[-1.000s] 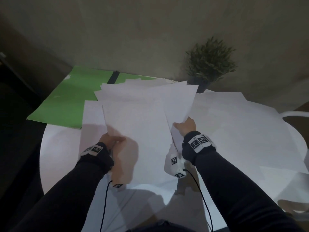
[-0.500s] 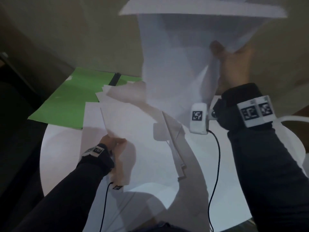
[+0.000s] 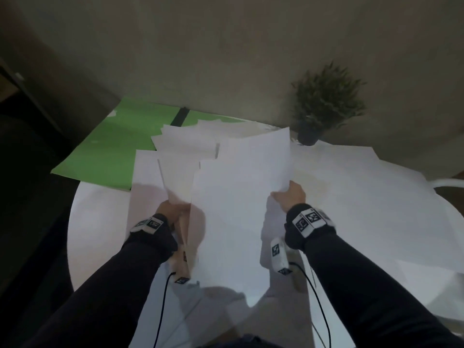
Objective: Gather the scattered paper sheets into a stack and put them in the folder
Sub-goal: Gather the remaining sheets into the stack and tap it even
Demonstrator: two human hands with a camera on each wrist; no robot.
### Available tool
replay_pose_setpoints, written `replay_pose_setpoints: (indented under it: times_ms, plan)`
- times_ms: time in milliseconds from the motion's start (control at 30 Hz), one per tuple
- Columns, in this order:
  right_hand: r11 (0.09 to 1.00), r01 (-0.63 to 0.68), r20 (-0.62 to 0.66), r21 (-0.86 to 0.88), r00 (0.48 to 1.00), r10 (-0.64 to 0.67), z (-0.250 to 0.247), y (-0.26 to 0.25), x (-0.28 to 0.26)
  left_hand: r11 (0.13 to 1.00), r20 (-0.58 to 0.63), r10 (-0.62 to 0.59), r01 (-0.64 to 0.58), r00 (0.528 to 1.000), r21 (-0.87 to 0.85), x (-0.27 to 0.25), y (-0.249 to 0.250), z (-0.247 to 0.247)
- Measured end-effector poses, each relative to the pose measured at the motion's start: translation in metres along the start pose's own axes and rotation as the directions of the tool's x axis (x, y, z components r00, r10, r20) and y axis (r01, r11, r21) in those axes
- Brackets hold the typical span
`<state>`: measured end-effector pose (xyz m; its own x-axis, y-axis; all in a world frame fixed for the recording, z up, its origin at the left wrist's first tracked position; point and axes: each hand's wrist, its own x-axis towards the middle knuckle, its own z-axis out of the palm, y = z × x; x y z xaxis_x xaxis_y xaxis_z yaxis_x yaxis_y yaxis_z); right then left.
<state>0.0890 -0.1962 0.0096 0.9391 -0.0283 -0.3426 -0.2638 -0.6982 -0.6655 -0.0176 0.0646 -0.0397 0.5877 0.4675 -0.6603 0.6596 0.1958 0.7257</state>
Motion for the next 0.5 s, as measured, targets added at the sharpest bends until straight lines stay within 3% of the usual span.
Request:
replay_pose_setpoints:
  times_ms: [100,167,267,333,400,500]
  plan:
    - [0.997,0.007,-0.014,0.078,1.0,-0.006,0.007,0.002,-0.001,1.0,-0.002,-0.025,0.025,1.0,-0.008,-0.003,0.004,-0.003]
    - [0.97,0.05,0.016,0.237,0.998,-0.055,0.004,-0.003,0.0,0.999,0.008,-0.045,0.045,0.999,-0.007,0.017,-0.007,-0.006]
    - [0.845,0.005,0.14,0.534,0.986,-0.095,-0.007,-0.01,-0.006,0.997,0.057,-0.071,0.072,0.996,-0.006,0.04,-0.021,-0.007]
    - [0.759,-0.086,0.151,0.645,0.988,-0.017,-0.014,-0.008,-0.007,0.995,0.052,-0.074,0.077,0.996,-0.061,0.031,-0.015,-0.007]
    - [0.761,-0.136,0.115,0.634,0.99,0.081,-0.02,0.001,-0.002,0.985,0.048,-0.099,0.105,0.994,-0.135,0.028,-0.015,-0.007]
    - [0.926,-0.139,0.069,0.351,0.99,0.123,-0.019,0.011,0.011,0.983,0.032,-0.099,0.103,0.995,-0.151,0.054,-0.028,-0.01]
